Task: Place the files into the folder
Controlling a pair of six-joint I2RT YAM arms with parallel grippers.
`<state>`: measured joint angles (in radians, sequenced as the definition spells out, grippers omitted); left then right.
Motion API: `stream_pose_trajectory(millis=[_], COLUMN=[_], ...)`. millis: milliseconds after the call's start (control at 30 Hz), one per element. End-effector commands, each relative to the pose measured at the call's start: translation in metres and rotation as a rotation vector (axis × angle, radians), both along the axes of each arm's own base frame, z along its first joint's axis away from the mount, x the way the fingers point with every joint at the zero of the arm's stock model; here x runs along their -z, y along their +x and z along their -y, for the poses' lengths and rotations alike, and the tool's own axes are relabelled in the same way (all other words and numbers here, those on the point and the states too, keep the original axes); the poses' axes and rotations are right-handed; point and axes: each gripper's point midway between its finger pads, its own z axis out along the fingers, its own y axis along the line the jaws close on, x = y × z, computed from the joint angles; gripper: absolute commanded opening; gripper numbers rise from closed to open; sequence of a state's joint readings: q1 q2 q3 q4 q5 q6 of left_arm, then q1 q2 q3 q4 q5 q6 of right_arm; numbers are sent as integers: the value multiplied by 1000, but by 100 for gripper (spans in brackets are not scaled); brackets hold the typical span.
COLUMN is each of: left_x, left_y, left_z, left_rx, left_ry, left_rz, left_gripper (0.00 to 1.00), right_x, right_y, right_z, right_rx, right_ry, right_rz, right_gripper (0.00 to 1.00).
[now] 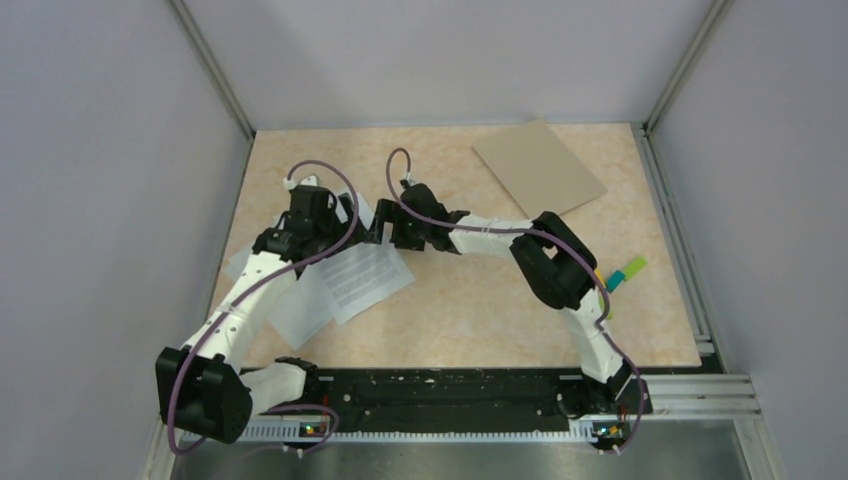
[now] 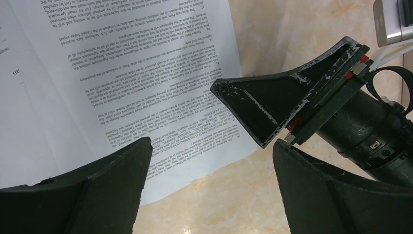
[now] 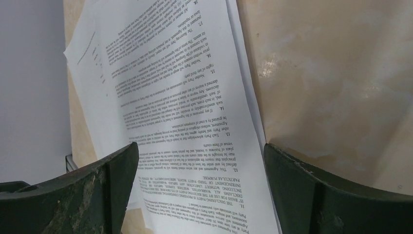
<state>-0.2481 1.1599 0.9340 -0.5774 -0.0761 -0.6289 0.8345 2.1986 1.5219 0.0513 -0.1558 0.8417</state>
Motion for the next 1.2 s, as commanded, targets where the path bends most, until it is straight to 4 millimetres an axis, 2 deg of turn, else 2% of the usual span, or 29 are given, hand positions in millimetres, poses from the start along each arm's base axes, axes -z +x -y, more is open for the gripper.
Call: stream_pose_trajectory(millis=[0, 100, 200, 267, 300, 400, 500, 633, 800, 967, 1167], left_x=[-33, -42, -51, -54, -55, -54, -53, -52, -53, -56, -57], left_y=[12, 14, 15, 16, 16, 18, 19, 19, 21, 22, 22], left_z=[-2, -2, -1, 1, 3, 8, 15, 25, 30, 30, 27], left_rx=[-8, -1, 7, 16, 21, 33, 53, 93, 109, 112, 109], left_ry=[-6, -4, -6, -13, -20, -49, -76, -119, -139, -139, -119], left_rz=[93, 109, 129, 137, 141, 140, 151, 156, 154, 159, 154], left_gripper=[99, 99, 99, 99, 99, 99, 99, 99, 99, 99, 99], right_x=[28, 12, -16, -34, -50, -63, -74, -77, -79, -65, -48], right_y=[-13, 1, 16, 23, 26, 32, 36, 41, 52, 64, 76], right_z=[4, 20, 54, 84, 102, 158, 213, 286, 350, 389, 412], right_rx=[-31, 1, 69, 135, 175, 305, 429, 600, 724, 808, 856], right_ry=[-80, -66, -44, -52, -47, -38, 48, 118, 239, 317, 412], right_rz=[-65, -46, -16, 16, 40, 35, 21, 14, 16, -14, -28], right_gripper=[99, 99, 99, 99, 99, 99, 99, 98, 96, 95, 95])
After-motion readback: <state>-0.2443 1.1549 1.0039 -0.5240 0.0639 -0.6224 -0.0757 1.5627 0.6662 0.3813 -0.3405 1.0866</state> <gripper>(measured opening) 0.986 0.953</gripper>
